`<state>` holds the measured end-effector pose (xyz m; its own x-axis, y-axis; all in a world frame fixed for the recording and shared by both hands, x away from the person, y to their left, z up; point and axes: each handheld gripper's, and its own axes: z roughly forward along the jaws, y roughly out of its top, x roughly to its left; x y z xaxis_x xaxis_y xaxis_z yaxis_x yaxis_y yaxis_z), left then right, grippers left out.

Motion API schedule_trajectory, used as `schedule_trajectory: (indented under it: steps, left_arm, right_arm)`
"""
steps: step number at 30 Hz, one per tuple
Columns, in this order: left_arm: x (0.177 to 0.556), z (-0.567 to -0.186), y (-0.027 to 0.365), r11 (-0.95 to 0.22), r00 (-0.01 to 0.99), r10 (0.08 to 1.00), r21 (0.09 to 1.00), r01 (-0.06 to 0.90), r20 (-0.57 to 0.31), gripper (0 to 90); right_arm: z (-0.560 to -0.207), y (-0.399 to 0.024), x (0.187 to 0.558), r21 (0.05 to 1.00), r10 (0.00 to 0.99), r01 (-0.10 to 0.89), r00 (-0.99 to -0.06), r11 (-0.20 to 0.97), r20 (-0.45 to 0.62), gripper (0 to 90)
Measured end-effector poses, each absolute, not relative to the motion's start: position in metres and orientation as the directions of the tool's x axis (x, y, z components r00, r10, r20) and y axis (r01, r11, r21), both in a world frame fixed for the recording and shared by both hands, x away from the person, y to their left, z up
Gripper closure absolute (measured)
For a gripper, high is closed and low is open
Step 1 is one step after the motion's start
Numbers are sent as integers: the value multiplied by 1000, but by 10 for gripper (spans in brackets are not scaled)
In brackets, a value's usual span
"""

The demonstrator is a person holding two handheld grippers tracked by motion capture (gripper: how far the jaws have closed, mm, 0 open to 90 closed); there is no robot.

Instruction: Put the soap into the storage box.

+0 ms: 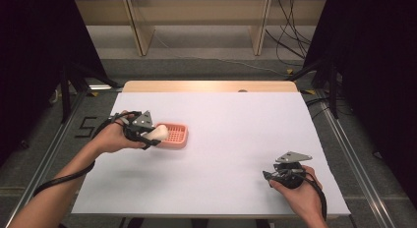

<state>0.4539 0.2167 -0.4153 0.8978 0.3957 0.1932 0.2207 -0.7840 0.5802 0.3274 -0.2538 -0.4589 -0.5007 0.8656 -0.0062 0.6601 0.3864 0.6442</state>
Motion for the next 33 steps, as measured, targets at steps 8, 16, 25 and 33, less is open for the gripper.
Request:
schedule_trajectory:
  steps: [8,16,25,33]
  left_arm:
    - [458,-414,215,-790,899,387,576,209,204,495]
    - [460,-414,213,-787,901,386,580,210,199,495]
    - [465,-411,209,-800,906,362,571,182,218,495]
    - [468,-410,205,-801,907,358,572,176,223,495]
  right_arm:
    - [-459,-254,327,649,864,654,-503,389,-11,508]
    - [-458,-253,326,642,870,668,-493,377,2,508]
    - [-458,-253,326,642,870,668,-493,376,4,508]
    - [-458,-253,326,648,866,657,-501,386,-8,508]
